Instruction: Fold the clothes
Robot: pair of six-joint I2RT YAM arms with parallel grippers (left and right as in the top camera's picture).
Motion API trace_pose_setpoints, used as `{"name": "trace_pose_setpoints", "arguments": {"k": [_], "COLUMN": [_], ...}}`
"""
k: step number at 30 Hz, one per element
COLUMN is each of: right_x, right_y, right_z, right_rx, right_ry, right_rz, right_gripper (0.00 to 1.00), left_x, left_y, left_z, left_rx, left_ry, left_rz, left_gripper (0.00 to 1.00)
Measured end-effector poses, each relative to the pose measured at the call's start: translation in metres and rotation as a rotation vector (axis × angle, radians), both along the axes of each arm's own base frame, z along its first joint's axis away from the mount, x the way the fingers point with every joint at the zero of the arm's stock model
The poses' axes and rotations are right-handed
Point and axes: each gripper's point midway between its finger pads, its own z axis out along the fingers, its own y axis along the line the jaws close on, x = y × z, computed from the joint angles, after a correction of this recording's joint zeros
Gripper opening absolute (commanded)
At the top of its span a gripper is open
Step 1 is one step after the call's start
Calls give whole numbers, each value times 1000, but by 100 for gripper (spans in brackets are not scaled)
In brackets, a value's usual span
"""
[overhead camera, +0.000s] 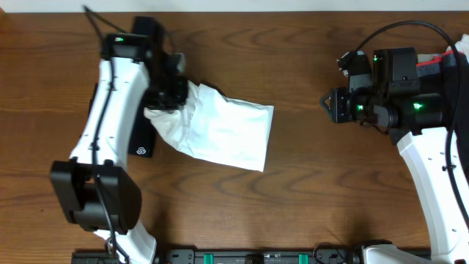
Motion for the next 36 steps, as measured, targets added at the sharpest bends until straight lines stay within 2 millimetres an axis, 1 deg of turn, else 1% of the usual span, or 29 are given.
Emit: {"name": "trace_pose_setpoints", "arguments": {"k": [3, 6, 10, 13, 15, 17, 19, 23, 24, 25, 26, 27, 28, 29, 32, 34, 36], "right_x": [0, 0, 0, 0, 0, 0, 0, -1, -1, -1, -1, -2, -2, -2, -2, -2, -2], "right_y": [0, 0, 0, 0, 0, 0, 0, 0, 0, 0, -1, -1, -1, -1, -1, -1, -1], "right_z": [0, 0, 0, 0, 0, 0, 0, -1, -1, -1, -1, -1, -1, -2, -2, -2, -2], "right_rx": [0, -1, -1, -2, -2, -1, -2, -2, -2, -2, -3, -3, -3, -3, -3, -4, -5], "right_ry": [0, -1, 0, 0, 0, 0, 1, 3, 4, 5, 6, 8, 11, 12, 12, 12, 12], "right_rz": [0, -1, -1, -2, -2, -1, -1, -1, -1, -2, -1, -1, -2, -2, -1, -1, -2], "right_gripper": [33, 33, 33, 33, 33, 33, 32, 33, 32, 32, 32, 33, 33, 32, 33, 33, 34], "left_x": [-7, -12, -26, -34, -38, -40, -42, -40, -39, -37, -36, -36, -35, -35, -39, -46, -53], "left_y": [-29, -65, -112, -135, -146, -154, -161, -173, -177, -180, -184, -187, -190, -192, -194, -188, -180], "left_z": [-5, -10, -16, -21, -28, -39, -55, -82, -87, -89, -90, -90, -90, -90, -90, -88, -80], "left_rx": [19, 46, 70, 78, 84, 93, 111, 129, 130, 128, 124, 120, 115, 111, 112, 133, 156], "left_ry": [10, -14, -41, -50, -44, -30, -4, 12, 9, 1, -9, -17, -27, -34, -26, 9, 49], "left_rz": [-60, -126, -204, -245, -264, -282, -299, -320, -326, -331, -335, -340, -339, -342, -339, -341, -340], "left_gripper": [6, 6, 6, 6, 6, 7, 6, 6, 8, 16, 28, 34, 46, 52, 52, 52, 51]}}
